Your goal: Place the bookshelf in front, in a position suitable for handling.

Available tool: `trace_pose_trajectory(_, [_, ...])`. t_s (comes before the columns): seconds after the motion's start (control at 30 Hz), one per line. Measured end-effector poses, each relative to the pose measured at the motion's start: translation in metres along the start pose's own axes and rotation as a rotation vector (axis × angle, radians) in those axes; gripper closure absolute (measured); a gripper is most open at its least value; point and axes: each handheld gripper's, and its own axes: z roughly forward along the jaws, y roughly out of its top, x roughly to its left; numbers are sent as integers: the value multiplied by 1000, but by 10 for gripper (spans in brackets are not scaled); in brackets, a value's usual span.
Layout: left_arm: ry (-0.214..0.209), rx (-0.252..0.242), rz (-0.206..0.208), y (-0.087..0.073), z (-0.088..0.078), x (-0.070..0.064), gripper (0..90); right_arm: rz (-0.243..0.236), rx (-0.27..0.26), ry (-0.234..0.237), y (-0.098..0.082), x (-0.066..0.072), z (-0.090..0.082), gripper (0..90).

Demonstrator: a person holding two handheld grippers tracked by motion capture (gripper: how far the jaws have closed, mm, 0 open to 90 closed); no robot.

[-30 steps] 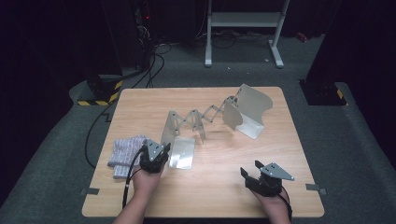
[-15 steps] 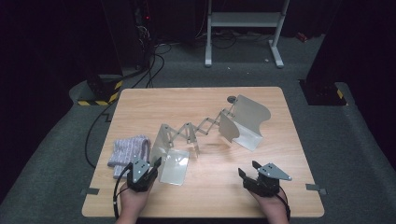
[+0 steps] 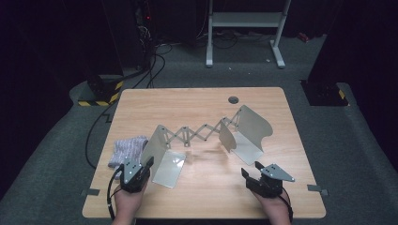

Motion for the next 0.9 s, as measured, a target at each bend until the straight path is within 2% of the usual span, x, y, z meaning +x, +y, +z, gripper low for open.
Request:
trace_pose_trajectory(0.07, [-7, -6, 2, -1, 0, -1, 843, 2, -1, -3, 0, -1, 0, 380])
trace_pose_trajectory(0.13, [-22, -22, 14, -2, 2, -4, 768, 11, -7, -12, 0, -5, -2, 396])
trace_pose_trajectory(0.2, [-18, -19, 17, -3, 4, -5, 728, 13, -10, -13, 0, -6, -3, 403])
trace_pose_trajectory(0.27, [-21, 9, 29, -8, 10, -7, 686, 11, -16, -26, 0, -10, -5, 415])
trace_pose_trajectory(0.33, [-18, 15, 36, -9, 12, -8, 682, 16, -16, -32, 0, -11, -5, 415])
trace_pose_trajectory(0.4, [-15, 12, 34, -9, 12, -8, 695, 25, -14, -38, -1, -14, -5, 415])
trace_pose_trajectory(0.5, [8, 14, 48, -9, 13, -11, 810, 33, -13, -43, -2, -16, -4, 412])
trace_pose_trajectory(0.6, [30, 21, 42, -8, 14, -8, 849, 32, -13, -42, -2, -15, -4, 410])
trace_pose_trajectory(0.67, [16, 20, 16, -9, 13, 0, 865, 28, -14, -41, -1, -15, -4, 410])
trace_pose_trajectory(0.73, [-21, 20, -6, -10, 11, 9, 885, 27, -14, -43, -1, -14, -4, 410])
trace_pose_trajectory(0.9, [-59, 9, 3, -12, 10, 11, 887, 42, -16, -44, -1, -16, -5, 407])
